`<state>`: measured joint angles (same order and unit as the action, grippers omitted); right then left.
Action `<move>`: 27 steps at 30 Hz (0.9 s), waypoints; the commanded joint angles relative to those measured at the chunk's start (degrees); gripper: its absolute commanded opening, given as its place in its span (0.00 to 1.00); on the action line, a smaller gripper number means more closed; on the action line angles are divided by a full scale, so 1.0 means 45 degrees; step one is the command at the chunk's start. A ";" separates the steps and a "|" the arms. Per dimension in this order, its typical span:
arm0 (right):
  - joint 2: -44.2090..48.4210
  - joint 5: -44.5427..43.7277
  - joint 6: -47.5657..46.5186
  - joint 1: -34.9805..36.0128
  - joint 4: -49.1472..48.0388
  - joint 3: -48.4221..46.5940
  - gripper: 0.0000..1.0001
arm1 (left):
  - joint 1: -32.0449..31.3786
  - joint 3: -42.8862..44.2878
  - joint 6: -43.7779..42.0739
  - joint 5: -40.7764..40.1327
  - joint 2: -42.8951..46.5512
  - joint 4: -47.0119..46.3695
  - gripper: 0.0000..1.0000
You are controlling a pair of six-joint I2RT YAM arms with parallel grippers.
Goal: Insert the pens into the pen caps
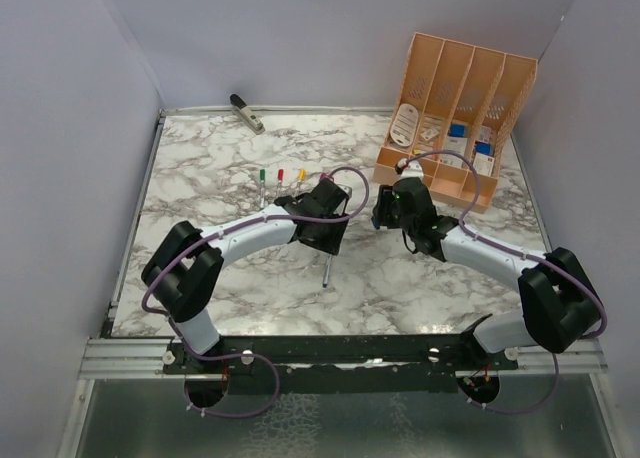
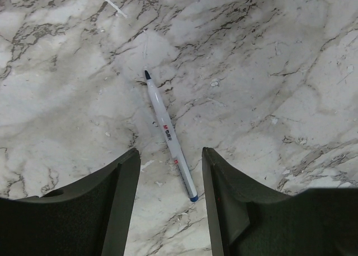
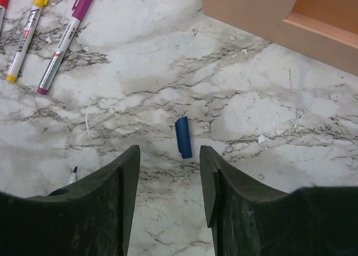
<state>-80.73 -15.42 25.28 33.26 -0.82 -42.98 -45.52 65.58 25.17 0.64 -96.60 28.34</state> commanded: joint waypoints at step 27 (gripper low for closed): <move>0.0346 -0.4667 0.2441 -0.0102 0.1163 0.0408 0.47 | -0.0624 0.1961 0.0498 -0.0076 -0.2552 0.3169 0.51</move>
<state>-80.66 -31.42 33.87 33.26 2.61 -41.08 -47.88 73.60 26.55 -0.47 -106.69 39.75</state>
